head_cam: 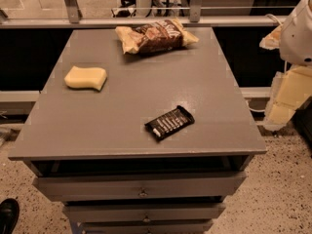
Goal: Pick sponge
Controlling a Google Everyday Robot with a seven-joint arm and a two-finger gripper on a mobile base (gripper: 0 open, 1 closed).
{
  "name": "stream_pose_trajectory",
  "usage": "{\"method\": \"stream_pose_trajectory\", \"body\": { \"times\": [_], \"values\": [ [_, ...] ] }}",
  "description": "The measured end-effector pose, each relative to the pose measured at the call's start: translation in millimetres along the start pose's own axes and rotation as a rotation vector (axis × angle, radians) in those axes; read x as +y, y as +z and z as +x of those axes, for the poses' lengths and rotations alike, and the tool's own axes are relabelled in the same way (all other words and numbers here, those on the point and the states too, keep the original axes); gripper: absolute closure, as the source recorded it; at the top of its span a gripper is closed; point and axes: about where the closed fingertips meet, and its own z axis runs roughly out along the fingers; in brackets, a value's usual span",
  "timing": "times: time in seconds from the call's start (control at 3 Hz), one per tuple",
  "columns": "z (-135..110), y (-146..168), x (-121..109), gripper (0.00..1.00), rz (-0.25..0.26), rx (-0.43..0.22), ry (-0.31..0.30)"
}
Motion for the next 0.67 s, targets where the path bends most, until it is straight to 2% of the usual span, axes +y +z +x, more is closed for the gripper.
{"method": "stream_pose_trajectory", "body": {
  "times": [0.33,0.67],
  "values": [
    [-1,1,0,0.00,0.001,-0.003,-0.001],
    [-21,16,-10,0.00,0.018,-0.064,-0.012]
  ]
}}
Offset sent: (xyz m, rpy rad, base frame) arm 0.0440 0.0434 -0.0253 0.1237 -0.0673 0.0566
